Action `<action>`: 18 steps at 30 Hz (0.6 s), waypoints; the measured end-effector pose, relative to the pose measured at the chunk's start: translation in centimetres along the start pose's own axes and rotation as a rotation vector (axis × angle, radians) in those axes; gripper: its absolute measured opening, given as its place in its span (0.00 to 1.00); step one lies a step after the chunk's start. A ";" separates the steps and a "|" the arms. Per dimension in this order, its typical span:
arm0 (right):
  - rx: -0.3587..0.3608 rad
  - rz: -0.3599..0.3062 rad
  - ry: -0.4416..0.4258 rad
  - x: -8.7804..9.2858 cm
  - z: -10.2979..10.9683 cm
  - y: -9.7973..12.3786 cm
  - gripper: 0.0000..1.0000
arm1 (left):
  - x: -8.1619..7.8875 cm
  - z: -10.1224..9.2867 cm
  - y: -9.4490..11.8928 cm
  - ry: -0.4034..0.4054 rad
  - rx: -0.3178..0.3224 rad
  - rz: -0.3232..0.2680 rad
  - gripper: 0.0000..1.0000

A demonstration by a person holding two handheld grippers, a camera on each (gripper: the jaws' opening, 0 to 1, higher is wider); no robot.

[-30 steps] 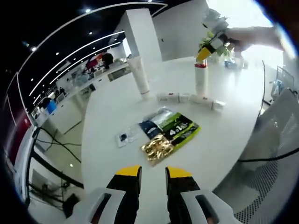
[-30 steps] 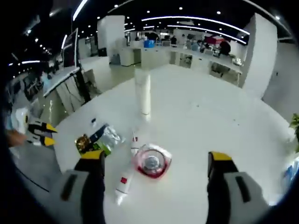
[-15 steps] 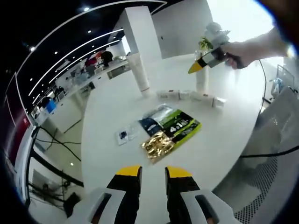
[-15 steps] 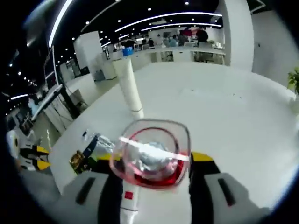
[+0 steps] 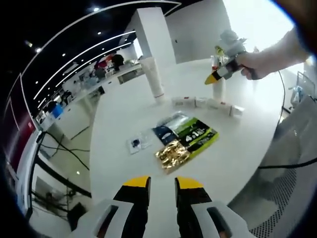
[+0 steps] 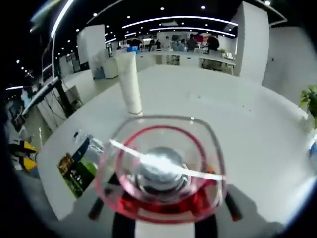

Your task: Arrange the skincare products in the storage area until every visible bottle or jar stands upright without overlapping.

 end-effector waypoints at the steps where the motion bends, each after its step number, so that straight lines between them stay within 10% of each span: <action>1: -0.005 -0.001 0.004 0.0 0.0 0.0 0.39 | 0.0 0.1 0.0 0.002 -0.004 0.000 0.21; 18: -0.066 -0.030 0.038 -0.1 0.2 1.7 0.38 | -0.2 0.0 0.2 0.000 -0.007 -0.016 0.21</action>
Point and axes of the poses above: the point that each gripper's makers call its tool centre point, and the gripper's own axes: y roughly backward along the fingers, z roughly to its left, x roughly out of its underside, the point moved 7 cm from there along y, roughly backward along the fingers, and after that the axes turned 12 degrees about -x, right-handed, at the moved point
